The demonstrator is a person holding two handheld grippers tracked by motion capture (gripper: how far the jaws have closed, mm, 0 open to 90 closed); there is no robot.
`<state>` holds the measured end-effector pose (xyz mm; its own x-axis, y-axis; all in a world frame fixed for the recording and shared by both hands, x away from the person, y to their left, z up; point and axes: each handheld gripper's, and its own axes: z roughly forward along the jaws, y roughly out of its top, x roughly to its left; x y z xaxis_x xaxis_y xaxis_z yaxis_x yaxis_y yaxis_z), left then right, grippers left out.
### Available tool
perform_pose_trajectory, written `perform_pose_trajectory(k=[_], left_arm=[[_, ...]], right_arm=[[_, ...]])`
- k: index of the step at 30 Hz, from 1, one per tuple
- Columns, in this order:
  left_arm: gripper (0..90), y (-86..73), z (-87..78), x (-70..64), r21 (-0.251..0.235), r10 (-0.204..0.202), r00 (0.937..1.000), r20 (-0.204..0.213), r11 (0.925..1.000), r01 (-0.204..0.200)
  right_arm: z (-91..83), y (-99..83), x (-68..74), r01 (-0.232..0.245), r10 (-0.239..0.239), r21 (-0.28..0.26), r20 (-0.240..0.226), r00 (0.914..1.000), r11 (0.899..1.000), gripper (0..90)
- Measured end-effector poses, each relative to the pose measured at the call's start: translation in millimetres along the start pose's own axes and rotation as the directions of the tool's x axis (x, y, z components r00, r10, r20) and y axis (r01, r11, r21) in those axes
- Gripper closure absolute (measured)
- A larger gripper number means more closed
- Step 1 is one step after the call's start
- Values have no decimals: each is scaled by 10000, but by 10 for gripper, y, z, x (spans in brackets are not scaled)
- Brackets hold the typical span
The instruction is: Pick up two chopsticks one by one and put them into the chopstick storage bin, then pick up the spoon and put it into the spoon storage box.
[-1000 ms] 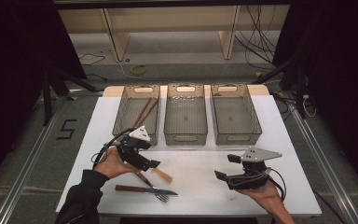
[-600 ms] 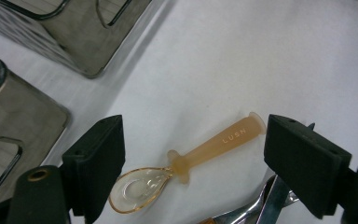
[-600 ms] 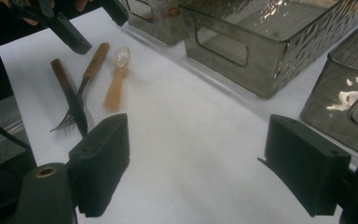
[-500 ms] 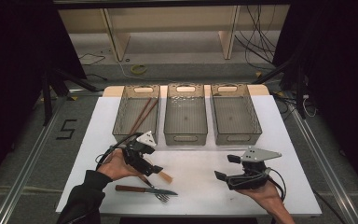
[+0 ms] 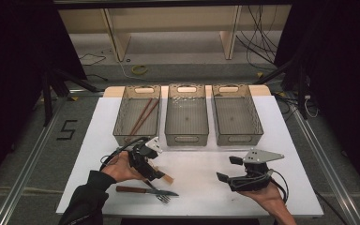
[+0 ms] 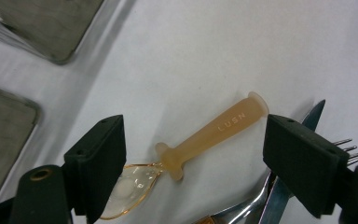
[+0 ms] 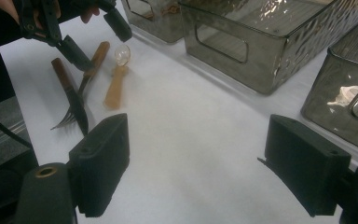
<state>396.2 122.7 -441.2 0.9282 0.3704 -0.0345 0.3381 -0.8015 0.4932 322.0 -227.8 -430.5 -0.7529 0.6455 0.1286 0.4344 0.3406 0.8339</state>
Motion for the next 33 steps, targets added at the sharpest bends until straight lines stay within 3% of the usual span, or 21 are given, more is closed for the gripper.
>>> perform_pose_trajectory(k=[7,19,33], left_arm=[[215,13,91,-24,350,275,9995,137,9990,-280],[230,21,196,-21,647,380,9990,251,9971,-396],[323,59,267,-46,989,1039,9937,431,9892,-1078]], right_arm=[[-13,5,5,-18,18,-37,55,10000,10000,228],[-1,4,-10,-29,29,-8,-29,10000,10000,228],[-19,4,4,1,-1,2,51,10000,10000,229]])
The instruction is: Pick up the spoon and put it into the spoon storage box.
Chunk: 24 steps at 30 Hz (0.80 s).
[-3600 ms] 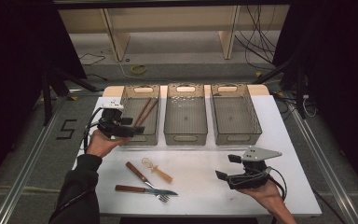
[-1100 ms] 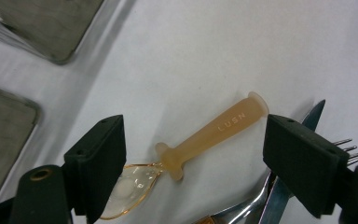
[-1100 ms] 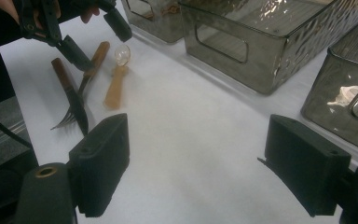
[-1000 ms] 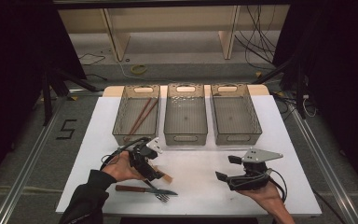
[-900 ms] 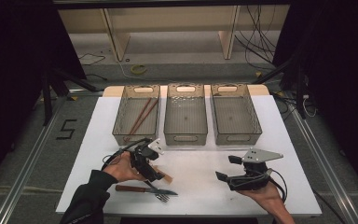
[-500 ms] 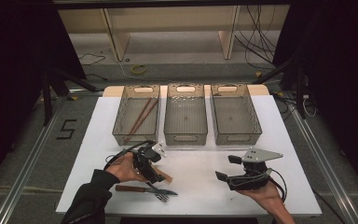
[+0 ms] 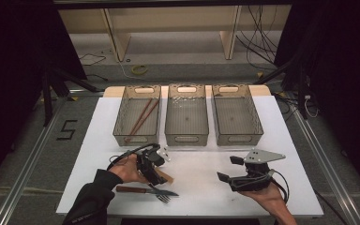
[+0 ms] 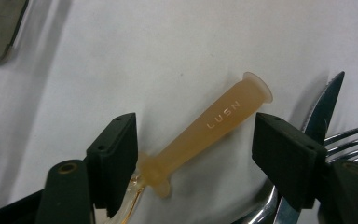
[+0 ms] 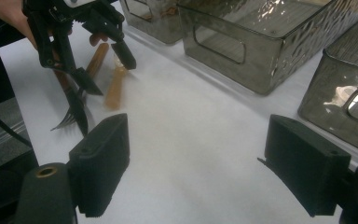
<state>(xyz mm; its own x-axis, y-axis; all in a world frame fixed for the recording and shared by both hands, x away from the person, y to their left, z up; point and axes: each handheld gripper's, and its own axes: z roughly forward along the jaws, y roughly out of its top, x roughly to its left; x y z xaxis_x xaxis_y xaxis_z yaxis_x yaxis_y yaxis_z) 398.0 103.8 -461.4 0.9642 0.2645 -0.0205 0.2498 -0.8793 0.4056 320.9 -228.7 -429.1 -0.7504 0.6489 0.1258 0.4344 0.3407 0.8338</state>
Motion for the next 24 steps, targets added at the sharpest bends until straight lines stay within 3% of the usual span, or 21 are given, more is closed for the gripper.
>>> perform_pose_trajectory(k=[4,12,17,24], left_arm=[[344,11,25,-1,-9,167,9999,32,9999,-167],[375,48,90,-30,571,854,9962,141,9947,-861],[452,42,79,-23,445,845,9963,169,9954,-852],[589,33,57,-31,452,1173,9930,163,9920,-1179]], right_arm=[[10,-2,-6,-23,23,55,-29,10000,10000,229],[13,1,-3,7,-7,81,-61,10000,10000,231],[20,4,-3,-17,18,93,-77,10000,10000,231],[12,3,-7,-27,27,79,-57,10000,10000,232]])
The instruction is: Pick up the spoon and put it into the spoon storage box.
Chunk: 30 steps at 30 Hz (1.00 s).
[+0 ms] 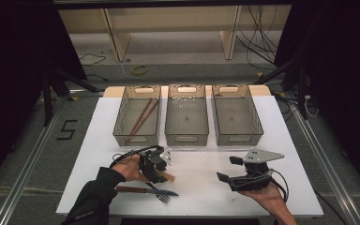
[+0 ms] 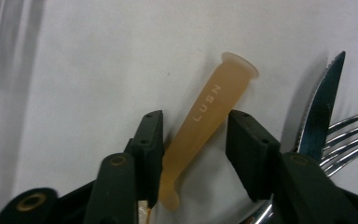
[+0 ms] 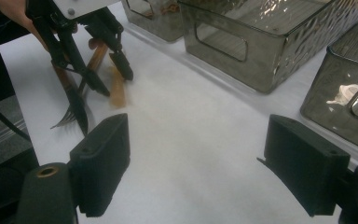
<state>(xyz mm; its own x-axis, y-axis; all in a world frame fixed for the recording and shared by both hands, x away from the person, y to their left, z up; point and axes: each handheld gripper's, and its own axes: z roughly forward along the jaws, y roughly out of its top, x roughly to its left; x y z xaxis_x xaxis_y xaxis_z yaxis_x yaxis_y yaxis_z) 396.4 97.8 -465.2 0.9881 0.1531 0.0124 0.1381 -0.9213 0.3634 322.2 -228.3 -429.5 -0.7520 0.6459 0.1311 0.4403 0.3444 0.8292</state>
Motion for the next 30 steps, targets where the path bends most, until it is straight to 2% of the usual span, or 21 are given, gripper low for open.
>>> perform_pose_trajectory(k=[5,11,13,17,21,25,30], left_arm=[[694,-17,-4,-1,-166,220,9997,82,9996,-219],[754,-41,-6,0,-410,413,9990,138,9983,-408],[760,-41,-11,-6,-407,554,9985,45,9977,-551],[768,-41,-13,8,-405,533,9982,-281,9977,-545],[770,-71,-25,50,-762,179,9984,-536,9969,-220],[770,-85,-68,81,-1198,-277,9971,-709,9926,190],[772,-68,-155,104,-1750,-619,9939,-913,9835,451]], right_arm=[[0,0,0,3,-3,-3,-1,10000,10000,233],[-4,1,-1,-1,1,-6,-9,10000,10000,235],[-3,2,-1,-5,5,-8,-10,10000,10000,235],[-8,2,-4,-6,6,-35,9,10000,10000,235],[-12,2,-8,-11,11,-47,23,10000,10000,235],[-18,4,-6,-43,44,-110,24,10000,9999,234],[-21,5,-10,-58,58,-133,18,10000,9999,234]])
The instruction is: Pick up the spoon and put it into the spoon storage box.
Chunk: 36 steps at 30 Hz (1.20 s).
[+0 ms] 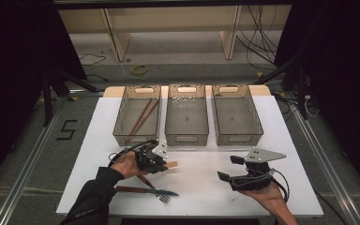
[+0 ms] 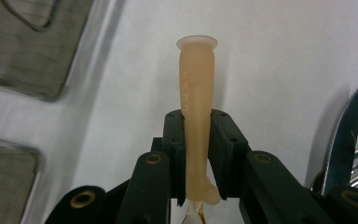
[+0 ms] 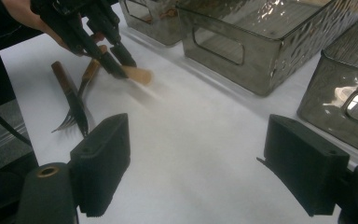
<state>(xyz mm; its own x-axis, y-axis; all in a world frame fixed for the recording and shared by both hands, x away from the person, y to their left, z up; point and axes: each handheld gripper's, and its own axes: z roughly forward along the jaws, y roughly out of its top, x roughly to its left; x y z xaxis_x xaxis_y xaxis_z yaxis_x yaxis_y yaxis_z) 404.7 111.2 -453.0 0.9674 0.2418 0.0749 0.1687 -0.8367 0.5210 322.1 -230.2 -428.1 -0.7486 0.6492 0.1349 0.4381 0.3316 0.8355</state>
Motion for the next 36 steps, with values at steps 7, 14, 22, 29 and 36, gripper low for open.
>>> perform_pose_trajectory(k=[7,14,22,29,36], left_arm=[[771,72,-149,64,-834,-1185,9926,-269,9898,1159],[771,125,-311,153,-1755,-2405,9703,-247,9566,2327],[771,199,-424,224,-2517,-3116,9497,-309,9220,2943],[771,310,-521,316,-2936,-3356,9416,-272,9031,3134],[771,441,-606,435,-3279,-3602,9324,-305,8848,3311]], right_arm=[[-6,2,-3,-26,26,-68,1,10000,10000,234],[-19,5,-10,-83,83,-186,24,10000,9998,233],[-29,6,-17,-144,145,-331,25,9999,9993,233],[-34,12,-20,-162,163,-376,10,9999,9992,233],[-33,13,-20,-175,175,-385,-8,9998,9991,233]])
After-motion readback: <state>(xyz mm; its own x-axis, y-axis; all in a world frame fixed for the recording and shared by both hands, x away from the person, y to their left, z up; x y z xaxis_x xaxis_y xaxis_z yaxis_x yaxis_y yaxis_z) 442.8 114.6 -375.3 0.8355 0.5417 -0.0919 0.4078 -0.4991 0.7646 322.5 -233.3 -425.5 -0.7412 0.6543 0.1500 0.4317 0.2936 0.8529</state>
